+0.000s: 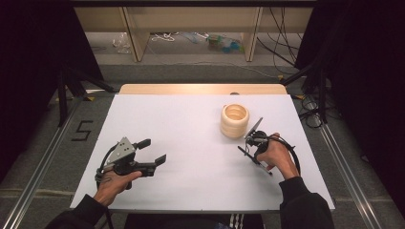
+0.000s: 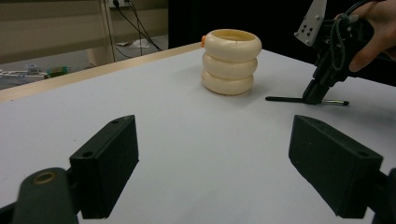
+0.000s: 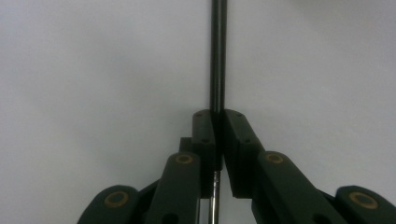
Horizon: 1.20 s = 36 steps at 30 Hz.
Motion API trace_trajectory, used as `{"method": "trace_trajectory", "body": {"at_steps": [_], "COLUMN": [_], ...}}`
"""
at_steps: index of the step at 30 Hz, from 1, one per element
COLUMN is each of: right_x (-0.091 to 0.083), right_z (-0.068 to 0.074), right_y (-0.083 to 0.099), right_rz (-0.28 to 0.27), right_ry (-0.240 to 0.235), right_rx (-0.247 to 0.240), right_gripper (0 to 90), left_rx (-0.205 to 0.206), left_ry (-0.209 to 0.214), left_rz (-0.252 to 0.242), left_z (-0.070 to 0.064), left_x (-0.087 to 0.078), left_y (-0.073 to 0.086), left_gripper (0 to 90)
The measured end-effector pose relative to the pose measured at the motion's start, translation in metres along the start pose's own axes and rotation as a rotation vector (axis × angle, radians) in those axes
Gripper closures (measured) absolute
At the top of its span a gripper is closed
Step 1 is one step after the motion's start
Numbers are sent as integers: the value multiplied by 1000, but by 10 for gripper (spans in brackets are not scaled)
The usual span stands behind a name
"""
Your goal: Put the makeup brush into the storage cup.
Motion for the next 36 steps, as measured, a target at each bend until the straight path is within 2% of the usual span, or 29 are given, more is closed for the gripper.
{"method": "trace_trajectory", "body": {"at_steps": [2, 7, 10, 11, 22, 23, 25, 26, 30, 32, 35, 36], "right_x": [1, -1, 0, -2, -18, -21, -24, -27, -41, -43, -50, -54], "right_z": [-1, 1, 0, 0, 9, 11, 12, 13, 21, 23, 28, 33], "right_y": [0, 1, 0, 0, -2, -4, -5, -6, -12, -13, -16, -18], "right_rz": [-11, -5, -21, -13, -57, -77, -79, -93, -145, -152, -175, -185], "right_ry": [5, -1, 4, 5, 18, 25, 28, 26, 36, 33, 41, 37], "right_rx": [-17, -1, -18, -18, -75, -86, -84, -103, -127, -126, -154, -167], "right_gripper": [835, 836, 836, 836, 837, 836, 836, 837, 837, 837, 836, 837], "left_rx": [0, 1, 1, 1, 1, 2, 2, 1, 0, 3, 7, -8], "left_ry": [1, 1, 0, 0, -3, -3, 3, -1, -3, 1, -3, -3], "left_rz": [2, 2, 1, 1, 3, 5, 1, 4, 5, 2, 8, 8], "left_z": [0, 0, 0, 0, 0, 1, 0, 0, 0, 0, 0, -1], "left_x": [0, 0, 0, 0, 0, 0, 0, 0, 0, 0, 0, 1], "left_y": [0, 0, 0, 0, 0, 0, 1, 1, 1, 1, 1, 2], "left_gripper": [155, 155, 156, 156, 156, 156, 156, 156, 155, 156, 156, 156]}}
Point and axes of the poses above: each handheld gripper's, and its own axes: x roughly forward along the jaws, y roughly out of its underside, z roughly to its left, the point moved 8 cm from there along x, roughly forward along the jaws, and after that the axes turned 5 degrees about y, right-handed, at the moved point
